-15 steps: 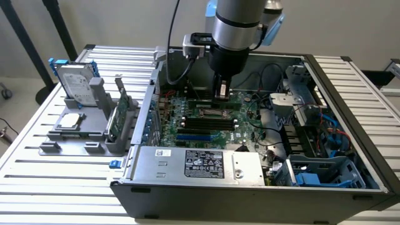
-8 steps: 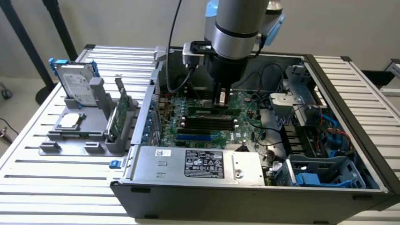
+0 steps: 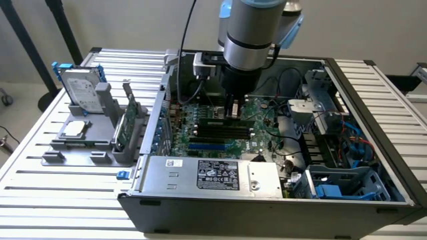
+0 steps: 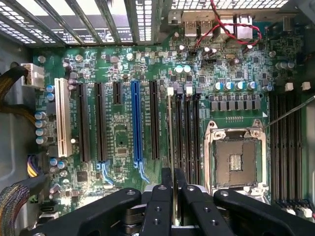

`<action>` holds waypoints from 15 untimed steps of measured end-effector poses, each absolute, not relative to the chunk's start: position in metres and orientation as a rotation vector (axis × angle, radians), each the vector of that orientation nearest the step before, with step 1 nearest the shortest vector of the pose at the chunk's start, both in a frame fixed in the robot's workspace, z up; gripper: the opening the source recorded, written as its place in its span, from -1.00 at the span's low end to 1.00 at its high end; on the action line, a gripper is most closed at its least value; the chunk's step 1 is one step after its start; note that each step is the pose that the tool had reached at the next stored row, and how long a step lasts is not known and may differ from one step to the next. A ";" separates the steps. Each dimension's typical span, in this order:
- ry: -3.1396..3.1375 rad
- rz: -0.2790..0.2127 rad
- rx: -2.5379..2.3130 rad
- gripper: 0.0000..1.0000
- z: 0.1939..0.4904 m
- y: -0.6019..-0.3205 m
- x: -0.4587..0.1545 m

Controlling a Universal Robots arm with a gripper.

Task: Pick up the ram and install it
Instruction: 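Insert the ram into the slot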

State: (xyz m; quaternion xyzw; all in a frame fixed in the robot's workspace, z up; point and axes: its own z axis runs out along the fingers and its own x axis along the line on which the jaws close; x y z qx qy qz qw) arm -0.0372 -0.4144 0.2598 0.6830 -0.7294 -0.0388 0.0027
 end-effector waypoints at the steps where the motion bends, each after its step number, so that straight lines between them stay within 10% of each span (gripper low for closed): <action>1: -2.288 -0.122 2.142 -0.73 0.258 -0.414 -0.038; 15: -2.287 -0.122 2.142 -0.73 0.237 -0.409 -0.038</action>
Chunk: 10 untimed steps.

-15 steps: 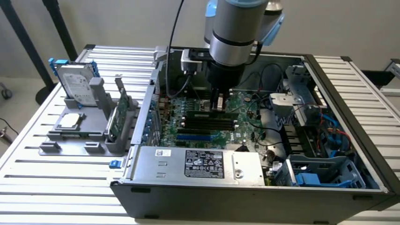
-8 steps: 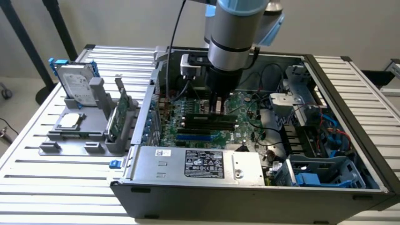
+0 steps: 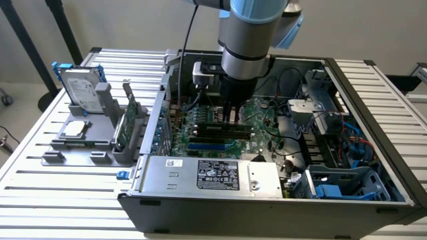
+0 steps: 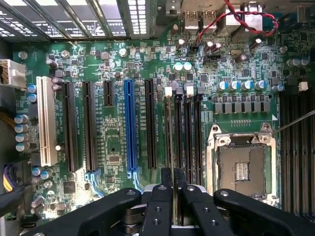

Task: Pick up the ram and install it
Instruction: 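Insert the ram into the slot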

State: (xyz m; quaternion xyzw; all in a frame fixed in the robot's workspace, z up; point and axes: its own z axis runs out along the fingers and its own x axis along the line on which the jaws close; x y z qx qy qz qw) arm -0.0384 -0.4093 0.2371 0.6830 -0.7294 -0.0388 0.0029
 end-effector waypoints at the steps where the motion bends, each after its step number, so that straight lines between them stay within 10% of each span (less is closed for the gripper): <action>1: -2.287 -0.122 2.142 -0.73 0.236 -0.409 -0.038; 10: -2.287 -0.123 2.141 -0.73 0.234 -0.409 -0.038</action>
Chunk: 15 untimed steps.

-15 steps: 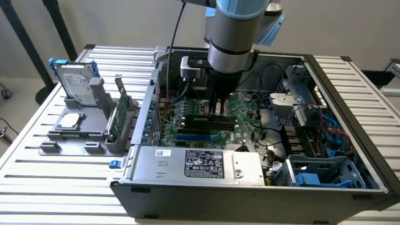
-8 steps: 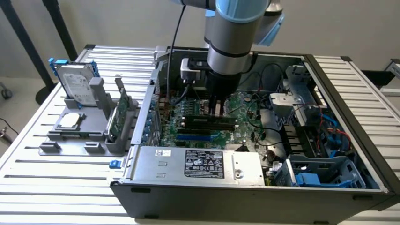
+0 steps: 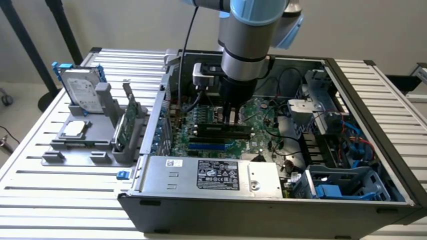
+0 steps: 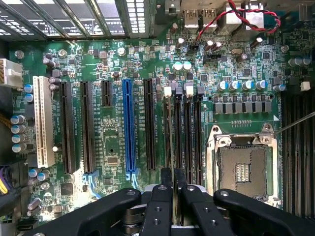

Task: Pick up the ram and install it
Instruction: 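Insert the ram into the slot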

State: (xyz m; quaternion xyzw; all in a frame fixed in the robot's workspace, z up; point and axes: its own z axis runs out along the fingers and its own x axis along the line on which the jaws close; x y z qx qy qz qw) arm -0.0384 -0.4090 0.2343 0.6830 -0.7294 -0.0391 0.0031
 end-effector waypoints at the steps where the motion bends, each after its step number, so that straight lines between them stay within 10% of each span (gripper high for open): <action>1: -2.287 -0.122 2.141 -0.73 0.234 -0.409 -0.038; 15: -2.287 -0.123 2.141 -0.73 0.230 -0.409 -0.038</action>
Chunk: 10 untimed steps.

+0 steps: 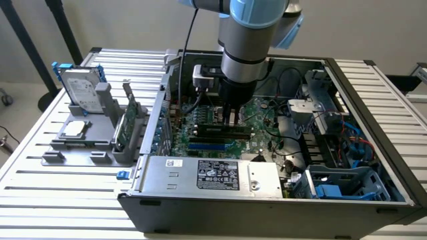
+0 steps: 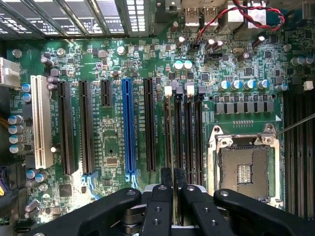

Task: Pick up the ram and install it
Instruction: 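Insert the ram into the slot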

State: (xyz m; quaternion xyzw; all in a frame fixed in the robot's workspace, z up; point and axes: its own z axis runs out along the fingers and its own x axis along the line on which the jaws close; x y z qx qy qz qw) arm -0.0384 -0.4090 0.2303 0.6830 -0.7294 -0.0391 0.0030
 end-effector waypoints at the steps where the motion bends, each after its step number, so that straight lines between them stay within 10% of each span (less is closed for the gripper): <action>1: -2.287 -0.123 2.141 -0.73 0.230 -0.409 -0.038; 10: -2.288 -0.122 2.140 -0.73 0.228 -0.409 -0.038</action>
